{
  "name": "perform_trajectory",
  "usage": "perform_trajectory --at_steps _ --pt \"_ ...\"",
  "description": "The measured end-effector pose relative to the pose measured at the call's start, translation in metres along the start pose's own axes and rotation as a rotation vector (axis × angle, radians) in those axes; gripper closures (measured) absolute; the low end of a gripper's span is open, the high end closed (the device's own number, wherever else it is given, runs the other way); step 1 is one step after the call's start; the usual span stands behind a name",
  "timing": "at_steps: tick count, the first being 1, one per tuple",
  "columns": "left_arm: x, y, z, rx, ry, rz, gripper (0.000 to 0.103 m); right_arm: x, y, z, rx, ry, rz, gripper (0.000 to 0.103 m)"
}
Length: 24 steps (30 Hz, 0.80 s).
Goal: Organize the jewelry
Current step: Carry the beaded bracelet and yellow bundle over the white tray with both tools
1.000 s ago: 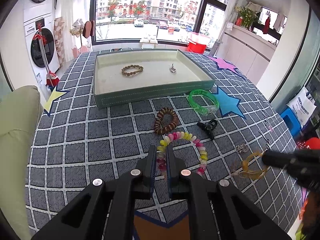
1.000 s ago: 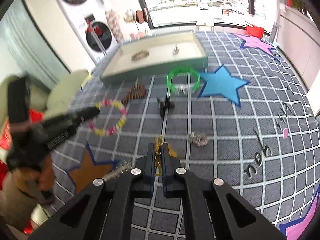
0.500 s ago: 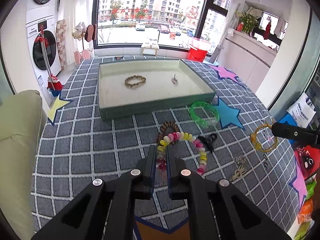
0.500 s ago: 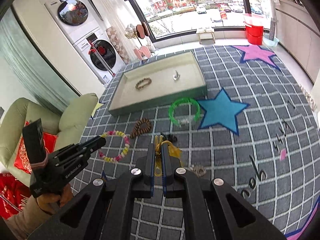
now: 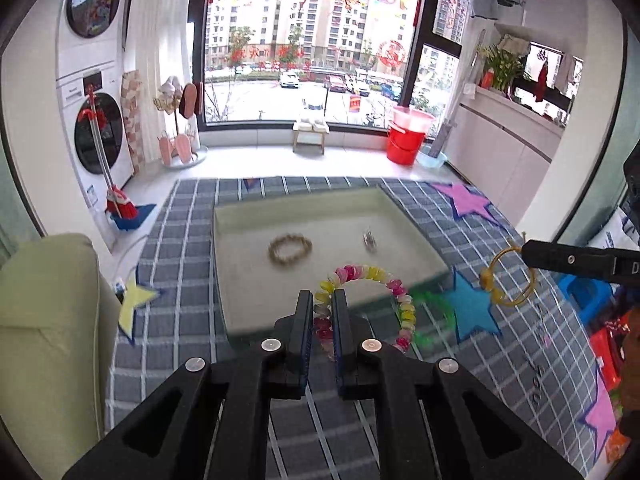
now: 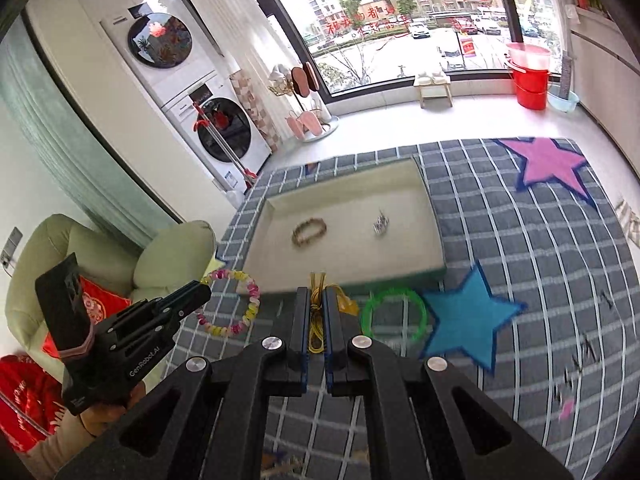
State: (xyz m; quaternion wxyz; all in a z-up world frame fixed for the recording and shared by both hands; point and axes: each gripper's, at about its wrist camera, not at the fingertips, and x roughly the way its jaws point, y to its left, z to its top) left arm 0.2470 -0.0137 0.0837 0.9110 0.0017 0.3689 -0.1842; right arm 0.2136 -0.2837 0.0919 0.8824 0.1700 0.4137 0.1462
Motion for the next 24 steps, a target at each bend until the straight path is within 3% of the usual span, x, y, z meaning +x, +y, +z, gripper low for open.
perform_trajectory --at_steps 12,24 --pt "0.083 0.023 0.057 -0.025 0.024 0.076 0.08 0.081 -0.022 0.072 0.02 0.027 0.006 0.097" --pt "0.172 0.047 0.07 -0.064 0.092 0.127 0.08 0.178 -0.073 0.096 0.092 0.06 -0.05 0.097"
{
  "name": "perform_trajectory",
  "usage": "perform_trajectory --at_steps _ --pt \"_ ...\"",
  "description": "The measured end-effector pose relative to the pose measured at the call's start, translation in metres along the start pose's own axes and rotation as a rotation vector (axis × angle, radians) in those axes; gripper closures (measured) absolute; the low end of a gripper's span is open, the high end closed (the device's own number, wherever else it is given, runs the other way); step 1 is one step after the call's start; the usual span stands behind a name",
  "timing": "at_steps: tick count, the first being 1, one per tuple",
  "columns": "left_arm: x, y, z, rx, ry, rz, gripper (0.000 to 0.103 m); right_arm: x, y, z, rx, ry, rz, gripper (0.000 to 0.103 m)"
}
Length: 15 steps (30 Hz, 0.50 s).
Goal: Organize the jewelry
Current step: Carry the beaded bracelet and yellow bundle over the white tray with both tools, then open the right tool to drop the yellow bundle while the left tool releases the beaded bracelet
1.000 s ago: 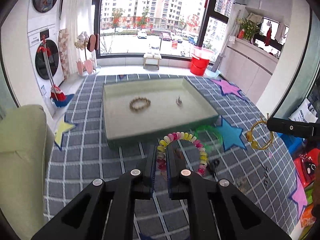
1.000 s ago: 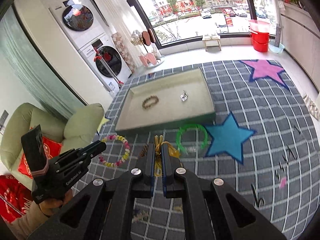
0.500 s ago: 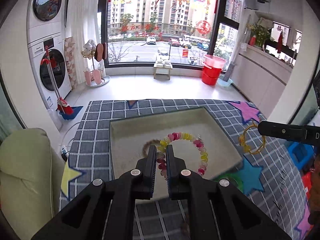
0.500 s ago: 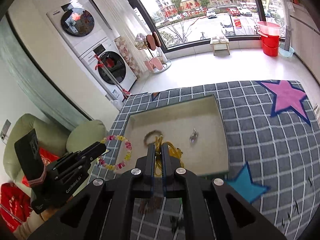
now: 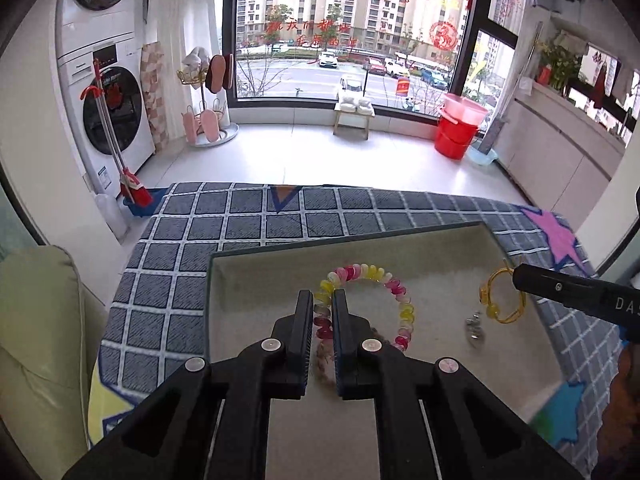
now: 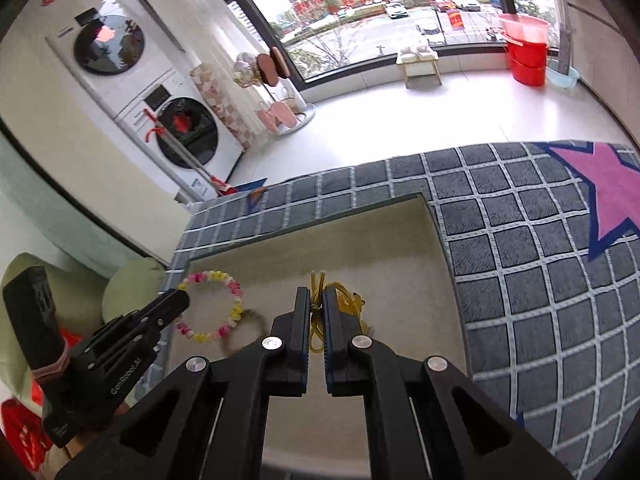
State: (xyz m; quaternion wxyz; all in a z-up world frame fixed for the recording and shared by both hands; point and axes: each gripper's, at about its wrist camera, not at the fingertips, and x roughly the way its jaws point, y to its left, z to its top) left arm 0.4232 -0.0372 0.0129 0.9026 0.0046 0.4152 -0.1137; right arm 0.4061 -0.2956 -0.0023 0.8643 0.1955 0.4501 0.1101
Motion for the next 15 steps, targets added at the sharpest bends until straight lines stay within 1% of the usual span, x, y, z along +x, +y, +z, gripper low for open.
perform_trajectory --at_steps 4,8,15 --pt "0.017 -0.006 -0.002 0.031 0.026 0.024 0.08 0.018 -0.02 -0.003 0.034 0.016 -0.032 0.097" --pt "0.028 -0.01 -0.008 0.053 0.05 0.054 0.079 0.024 -0.033 -0.008 0.056 0.029 -0.055 0.096" --pt "0.035 -0.014 -0.013 0.074 0.084 0.092 0.079 0.033 -0.039 -0.013 0.065 0.067 -0.067 0.096"
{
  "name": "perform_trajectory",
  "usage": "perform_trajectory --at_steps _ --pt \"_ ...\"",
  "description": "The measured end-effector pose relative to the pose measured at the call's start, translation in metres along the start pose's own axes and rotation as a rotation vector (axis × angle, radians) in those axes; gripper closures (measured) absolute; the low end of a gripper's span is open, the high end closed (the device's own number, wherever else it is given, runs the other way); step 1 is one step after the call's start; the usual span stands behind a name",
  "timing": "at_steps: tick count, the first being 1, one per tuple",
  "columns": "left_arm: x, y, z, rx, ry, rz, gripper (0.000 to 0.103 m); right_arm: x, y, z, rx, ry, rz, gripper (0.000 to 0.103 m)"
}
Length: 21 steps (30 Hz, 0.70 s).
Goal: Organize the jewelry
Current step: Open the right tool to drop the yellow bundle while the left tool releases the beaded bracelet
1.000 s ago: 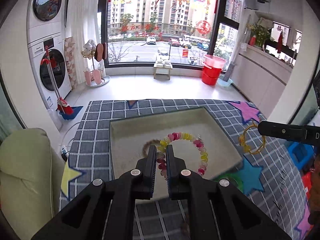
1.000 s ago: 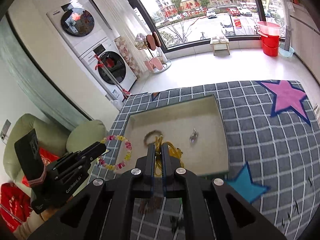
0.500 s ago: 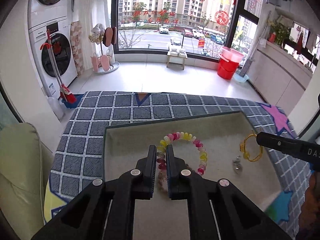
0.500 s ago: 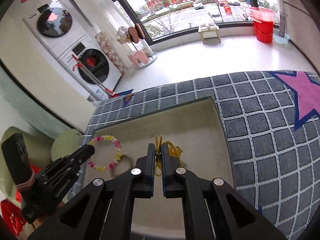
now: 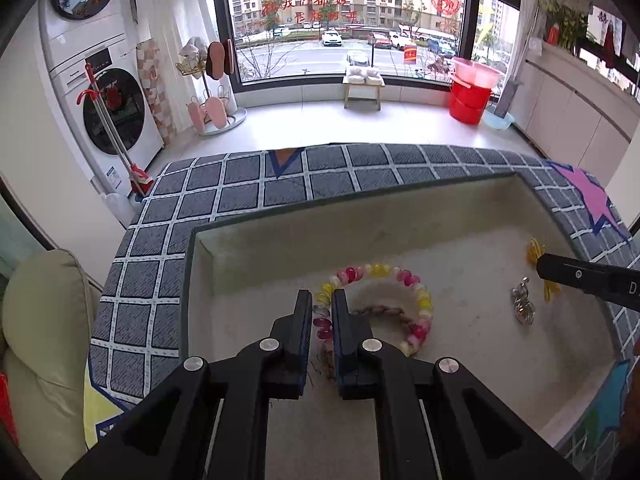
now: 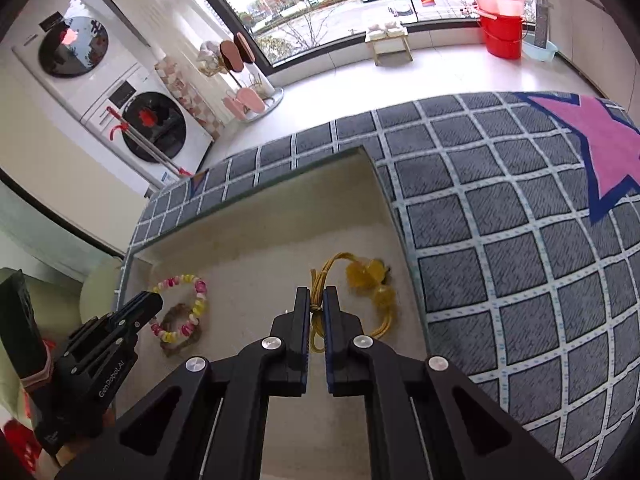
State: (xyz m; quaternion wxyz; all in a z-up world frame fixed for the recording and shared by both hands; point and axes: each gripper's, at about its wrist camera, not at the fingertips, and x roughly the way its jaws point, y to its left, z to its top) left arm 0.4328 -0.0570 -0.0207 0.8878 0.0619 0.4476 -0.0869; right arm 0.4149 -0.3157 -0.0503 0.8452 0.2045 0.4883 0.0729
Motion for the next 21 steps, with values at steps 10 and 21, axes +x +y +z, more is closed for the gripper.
perform_trajectory --at_steps 10,21 --pt "-0.002 -0.006 -0.002 0.028 0.001 0.037 0.079 0.007 0.011 -0.006 -0.012 0.048 0.04 0.055" --pt "-0.017 0.002 0.0 0.006 -0.023 0.02 0.079 -0.021 0.029 -0.008 -0.016 -0.016 0.095 0.037"
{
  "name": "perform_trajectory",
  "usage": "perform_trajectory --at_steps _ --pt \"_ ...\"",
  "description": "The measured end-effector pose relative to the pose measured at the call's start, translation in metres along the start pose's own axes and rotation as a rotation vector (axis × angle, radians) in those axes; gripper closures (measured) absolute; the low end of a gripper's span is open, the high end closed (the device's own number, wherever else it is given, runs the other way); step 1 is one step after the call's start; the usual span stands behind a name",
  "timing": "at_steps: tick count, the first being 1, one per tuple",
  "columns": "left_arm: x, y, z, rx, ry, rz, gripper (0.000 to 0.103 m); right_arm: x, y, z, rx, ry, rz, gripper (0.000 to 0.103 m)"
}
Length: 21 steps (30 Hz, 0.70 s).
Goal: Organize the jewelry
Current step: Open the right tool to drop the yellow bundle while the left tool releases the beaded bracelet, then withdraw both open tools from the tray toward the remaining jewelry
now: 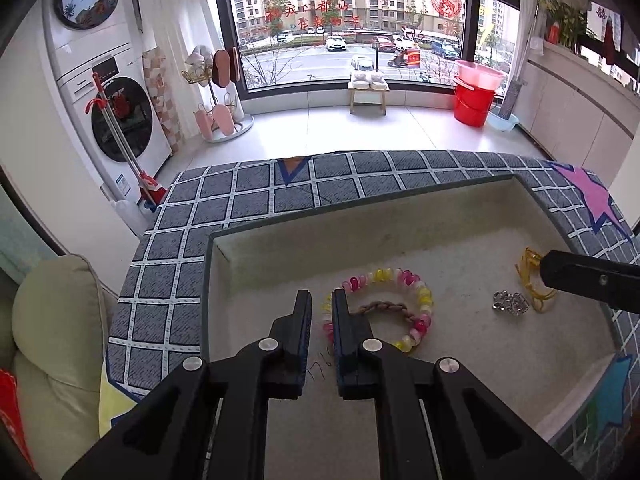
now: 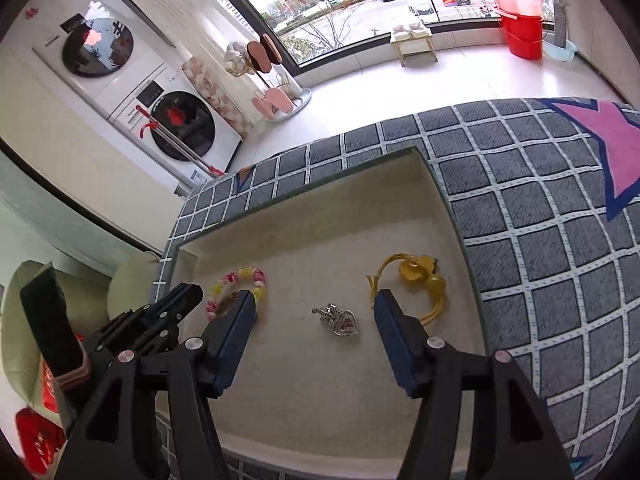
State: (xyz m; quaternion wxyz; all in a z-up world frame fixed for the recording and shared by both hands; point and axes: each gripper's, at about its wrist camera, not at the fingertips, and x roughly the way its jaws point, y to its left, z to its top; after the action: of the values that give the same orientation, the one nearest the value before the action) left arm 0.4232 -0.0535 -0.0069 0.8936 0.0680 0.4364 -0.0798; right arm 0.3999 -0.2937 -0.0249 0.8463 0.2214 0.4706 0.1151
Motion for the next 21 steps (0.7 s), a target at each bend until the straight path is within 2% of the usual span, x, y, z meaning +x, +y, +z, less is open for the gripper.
perform_trajectory --at_steps 8,10,12,13,14,20,21 --pt "-0.02 0.001 0.003 -0.013 -0.051 -0.011 0.077 -0.024 -0.005 -0.006 0.028 -0.028 -0.008 0.037" --pt "-0.028 0.003 0.003 -0.025 -0.064 -0.005 0.0 -0.029 -0.005 -0.007 0.027 -0.033 -0.016 0.037" --pt "-0.04 0.007 0.003 -0.044 -0.121 0.022 0.0 -0.036 -0.008 -0.009 0.025 -0.04 -0.029 0.034" --pt "-0.043 0.007 0.004 -0.039 -0.118 0.018 0.0 -0.039 -0.009 -0.011 0.025 -0.046 -0.034 0.031" --pt "-0.044 0.007 0.004 -0.04 -0.118 0.014 0.0 -0.042 -0.01 -0.012 0.025 -0.052 -0.039 0.023" --pt "-0.066 0.013 -0.011 -0.065 -0.135 0.029 0.0 -0.062 -0.005 -0.026 -0.011 -0.089 -0.092 0.015" --pt "-0.069 0.012 -0.016 -0.066 -0.135 0.028 0.0 -0.066 -0.002 -0.03 -0.027 -0.097 -0.109 0.009"
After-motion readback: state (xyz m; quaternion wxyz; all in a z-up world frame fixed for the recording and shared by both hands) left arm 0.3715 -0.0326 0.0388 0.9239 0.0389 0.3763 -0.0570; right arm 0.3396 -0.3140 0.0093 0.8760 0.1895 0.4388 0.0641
